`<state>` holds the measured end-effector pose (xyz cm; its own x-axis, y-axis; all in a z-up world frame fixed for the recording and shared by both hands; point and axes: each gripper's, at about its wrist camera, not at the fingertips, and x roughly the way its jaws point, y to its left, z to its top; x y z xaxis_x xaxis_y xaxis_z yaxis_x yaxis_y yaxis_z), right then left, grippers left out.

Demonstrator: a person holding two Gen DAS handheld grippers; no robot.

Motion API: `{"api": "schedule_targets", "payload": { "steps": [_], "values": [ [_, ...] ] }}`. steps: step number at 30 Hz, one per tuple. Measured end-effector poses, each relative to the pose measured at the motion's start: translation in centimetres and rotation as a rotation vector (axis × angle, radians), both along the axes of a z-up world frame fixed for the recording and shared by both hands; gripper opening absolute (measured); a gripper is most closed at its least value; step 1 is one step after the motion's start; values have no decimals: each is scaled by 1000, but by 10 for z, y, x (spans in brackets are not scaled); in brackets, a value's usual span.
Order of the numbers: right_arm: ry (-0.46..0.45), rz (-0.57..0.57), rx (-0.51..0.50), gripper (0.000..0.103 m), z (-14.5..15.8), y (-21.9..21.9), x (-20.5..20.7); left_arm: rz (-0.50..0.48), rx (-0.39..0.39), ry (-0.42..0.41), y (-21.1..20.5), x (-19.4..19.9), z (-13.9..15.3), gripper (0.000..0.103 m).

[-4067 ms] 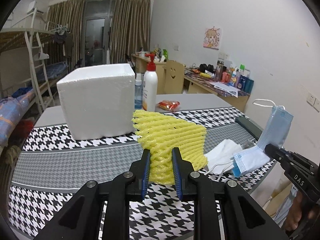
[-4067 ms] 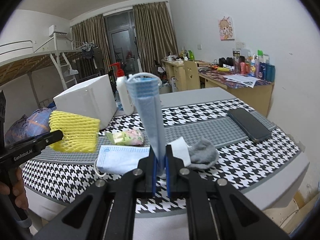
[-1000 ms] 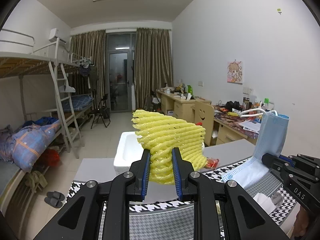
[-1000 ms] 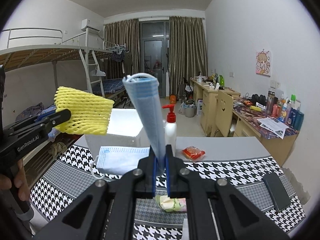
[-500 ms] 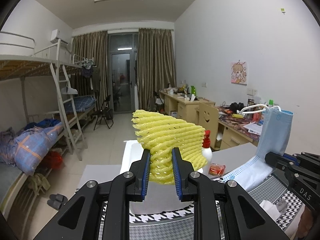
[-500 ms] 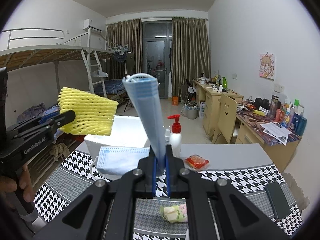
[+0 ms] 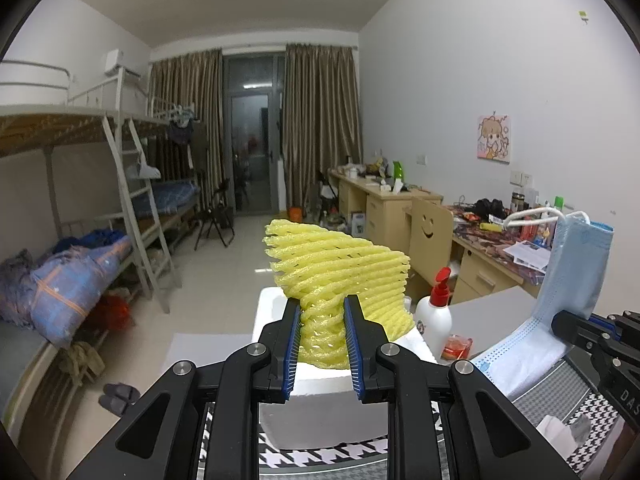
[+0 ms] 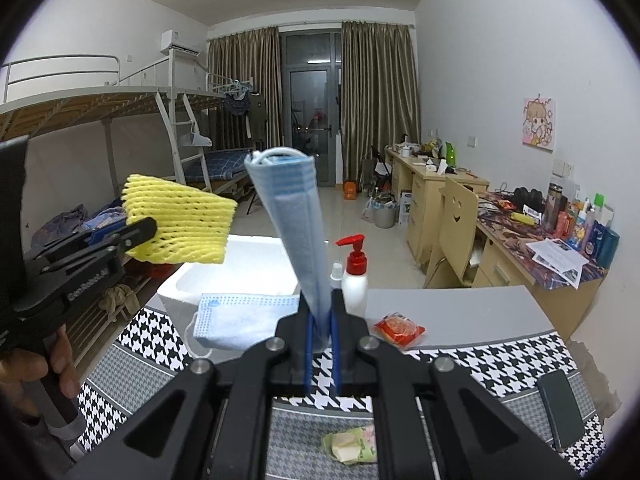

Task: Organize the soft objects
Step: 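Carry yellow net in left tool over white foam box while right tool carries mask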

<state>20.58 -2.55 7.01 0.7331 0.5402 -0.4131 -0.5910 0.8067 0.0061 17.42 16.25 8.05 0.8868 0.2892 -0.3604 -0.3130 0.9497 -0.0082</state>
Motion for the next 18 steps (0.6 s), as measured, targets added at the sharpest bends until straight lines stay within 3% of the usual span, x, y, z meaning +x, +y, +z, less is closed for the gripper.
{"api": "schedule_targets", "payload": {
  "steps": [18],
  "values": [
    [-6, -11, -6, 10, 13, 14, 20, 33, -43, 59, 27, 38, -7, 23]
  ]
}}
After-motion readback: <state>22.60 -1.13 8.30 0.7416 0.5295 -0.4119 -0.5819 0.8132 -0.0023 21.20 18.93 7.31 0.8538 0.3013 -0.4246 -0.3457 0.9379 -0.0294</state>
